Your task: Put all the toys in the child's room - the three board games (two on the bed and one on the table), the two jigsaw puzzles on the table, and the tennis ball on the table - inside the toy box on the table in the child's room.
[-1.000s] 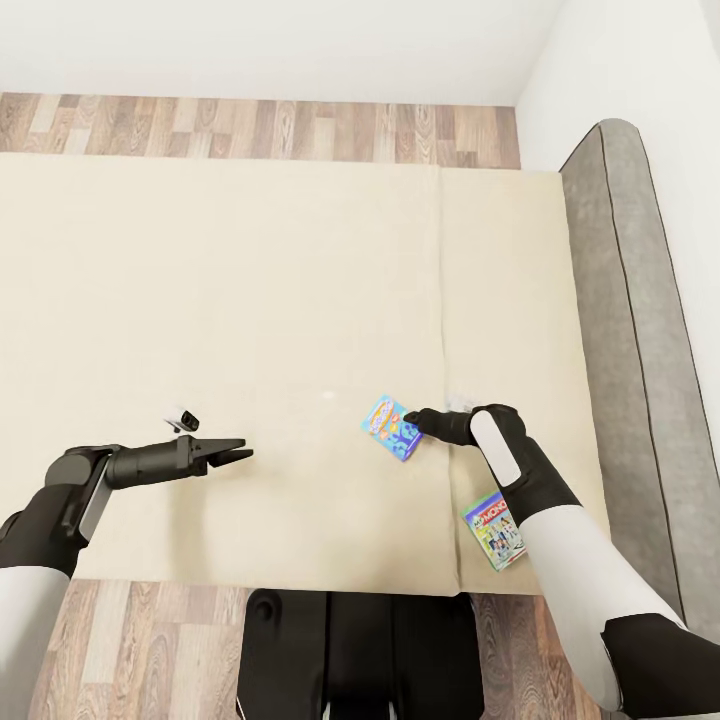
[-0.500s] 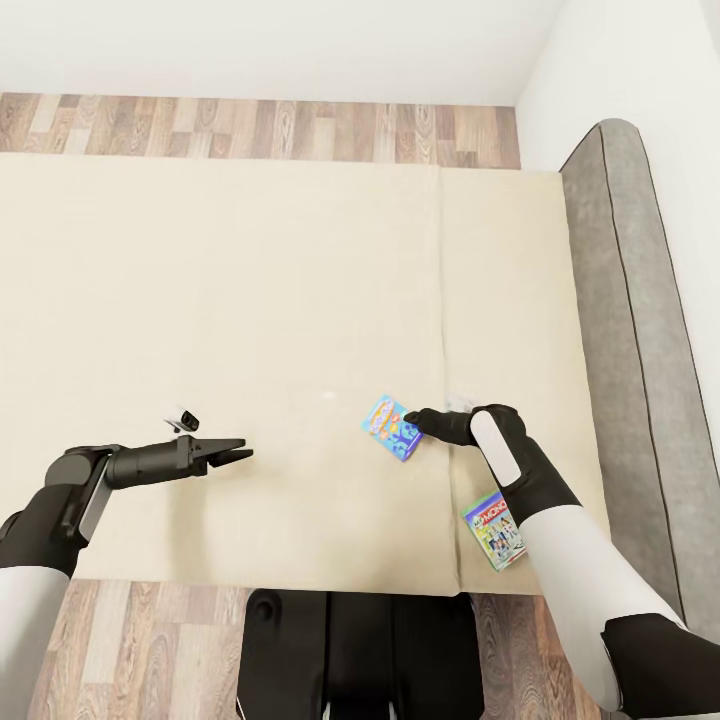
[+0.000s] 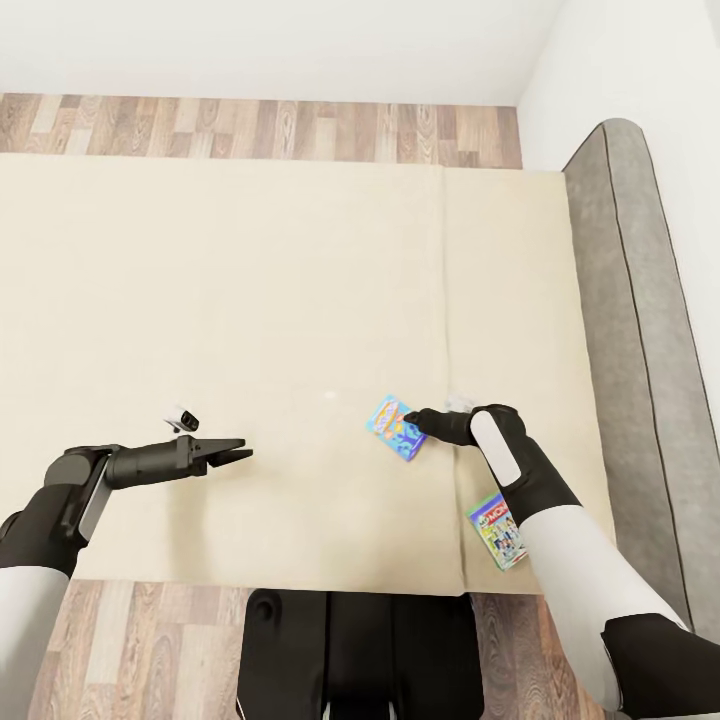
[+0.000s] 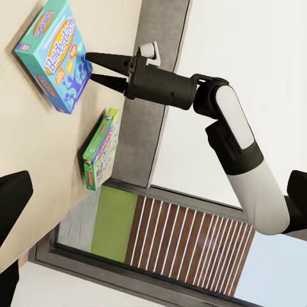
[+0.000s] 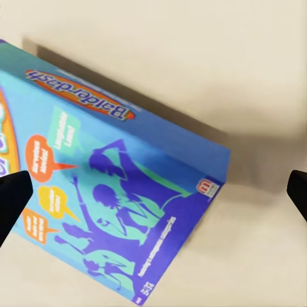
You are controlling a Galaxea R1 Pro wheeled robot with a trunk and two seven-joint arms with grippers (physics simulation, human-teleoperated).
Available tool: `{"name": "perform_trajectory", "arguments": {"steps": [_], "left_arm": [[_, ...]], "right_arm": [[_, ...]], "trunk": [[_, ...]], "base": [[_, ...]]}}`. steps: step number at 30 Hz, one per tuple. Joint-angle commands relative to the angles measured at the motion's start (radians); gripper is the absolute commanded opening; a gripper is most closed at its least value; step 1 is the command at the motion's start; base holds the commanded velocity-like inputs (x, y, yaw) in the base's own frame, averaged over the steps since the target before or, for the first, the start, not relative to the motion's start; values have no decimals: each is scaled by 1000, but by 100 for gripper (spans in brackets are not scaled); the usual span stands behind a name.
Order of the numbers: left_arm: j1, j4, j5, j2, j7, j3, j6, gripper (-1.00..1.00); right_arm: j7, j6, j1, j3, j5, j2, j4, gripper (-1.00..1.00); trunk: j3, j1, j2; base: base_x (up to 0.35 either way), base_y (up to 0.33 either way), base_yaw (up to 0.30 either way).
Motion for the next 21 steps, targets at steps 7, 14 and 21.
{"name": "perform_trajectory", "arguments": {"steps": [7,14,21], "left_arm": [[0,0,0,0,-4,0,11,100],[0,0,0,0,-4,1,11,100],[0,0,0,0,-4,0,11,100]], "right_arm": [[-9,1,0,1,-11,-1,-1,100],[-9,0,0,0,-11,-1,-1,100],[-9,0,0,0,-12,-1,-1,100]], "trunk": [[-1,1,-2],[-1,1,-2],[-1,1,-2]], "base": [[0,59,0],[0,18,0],[0,36,0]]}}
